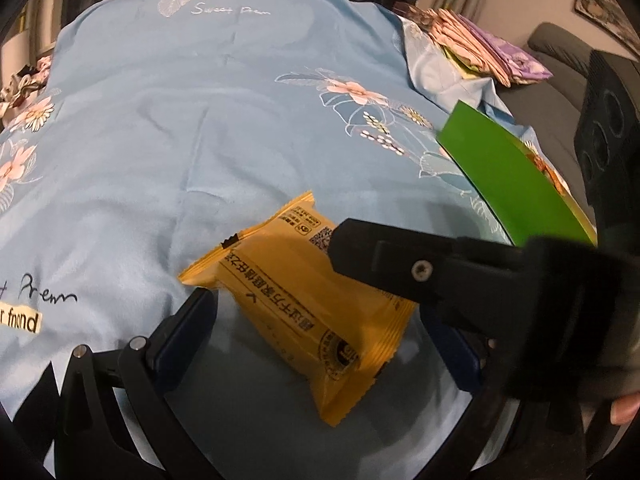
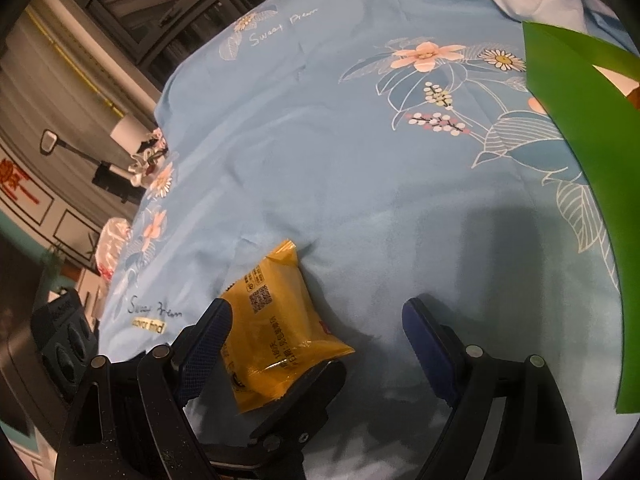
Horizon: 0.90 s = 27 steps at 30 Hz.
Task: Organize snacks
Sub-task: 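Hold the yellow pack with the right gripper while the left gripper grips its edge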
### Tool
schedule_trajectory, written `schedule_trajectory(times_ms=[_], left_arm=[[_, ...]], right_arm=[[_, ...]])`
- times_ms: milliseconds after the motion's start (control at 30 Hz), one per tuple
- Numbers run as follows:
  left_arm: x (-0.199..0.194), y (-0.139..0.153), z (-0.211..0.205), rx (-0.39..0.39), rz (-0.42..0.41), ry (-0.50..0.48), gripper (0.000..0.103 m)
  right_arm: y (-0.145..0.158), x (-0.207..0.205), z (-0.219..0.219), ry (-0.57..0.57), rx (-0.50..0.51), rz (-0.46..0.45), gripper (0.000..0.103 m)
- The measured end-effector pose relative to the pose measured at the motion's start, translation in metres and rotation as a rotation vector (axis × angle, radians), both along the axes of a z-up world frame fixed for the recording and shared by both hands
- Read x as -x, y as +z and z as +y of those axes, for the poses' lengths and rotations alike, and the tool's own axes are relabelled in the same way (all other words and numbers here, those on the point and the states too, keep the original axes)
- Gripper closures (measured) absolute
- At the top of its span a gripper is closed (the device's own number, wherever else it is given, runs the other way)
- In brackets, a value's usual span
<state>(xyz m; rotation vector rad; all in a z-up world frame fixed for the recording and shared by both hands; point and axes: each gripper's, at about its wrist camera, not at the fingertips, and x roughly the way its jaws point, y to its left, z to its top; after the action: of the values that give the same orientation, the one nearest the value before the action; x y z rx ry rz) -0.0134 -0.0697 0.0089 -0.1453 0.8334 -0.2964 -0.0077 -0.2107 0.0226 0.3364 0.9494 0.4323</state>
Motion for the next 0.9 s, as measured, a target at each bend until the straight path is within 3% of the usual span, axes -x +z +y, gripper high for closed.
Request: schedule_trajectory(times_ms=[167,333,400,467,533,633,700,733,900], left_arm=[[0.003,-0.002,0.007,-0.047,0.003,0.008,0.001],[0.006,-0.003,0.016,-0.006,0.006,-0.017,0.001],[0.007,-0.002,0.021,0.021,0.005,-0.017,0.006],[0.009,-0.001,0.024,0.019,0.011,-0.011,0.012],[0.01,-0.001,0.023,-0.006,0.007,-0.014,0.019],[0.012,-0.002,0.022,-0.046,-0.006,-0.032,0.027],[0.012,-0.002,0.027,-0.045,-0.004,-0.028,0.037],[0.012,-0.002,0.03,-0.039,-0.002,-0.027,0.04],[0.006,-0.001,0.056,0.099,0.044,-0.027,0.055]], right_arm=[[0.002,-0.001,0.007,0.015,0.009,-0.003,0.016],[0.008,-0.001,0.017,0.049,0.022,-0.04,0.016],[0.011,0.0,0.022,0.077,0.012,-0.07,0.016],[0.009,-0.002,0.027,0.098,0.011,-0.071,0.023],[0.006,-0.005,0.034,0.131,0.011,-0.045,0.038],[0.0,-0.007,0.052,0.188,0.068,-0.04,0.045],[-0.002,-0.008,0.061,0.207,0.058,-0.043,0.052],[-0.002,-0.009,0.063,0.21,0.043,-0.045,0.059],[0.003,-0.009,0.059,0.163,0.007,-0.084,0.074]])
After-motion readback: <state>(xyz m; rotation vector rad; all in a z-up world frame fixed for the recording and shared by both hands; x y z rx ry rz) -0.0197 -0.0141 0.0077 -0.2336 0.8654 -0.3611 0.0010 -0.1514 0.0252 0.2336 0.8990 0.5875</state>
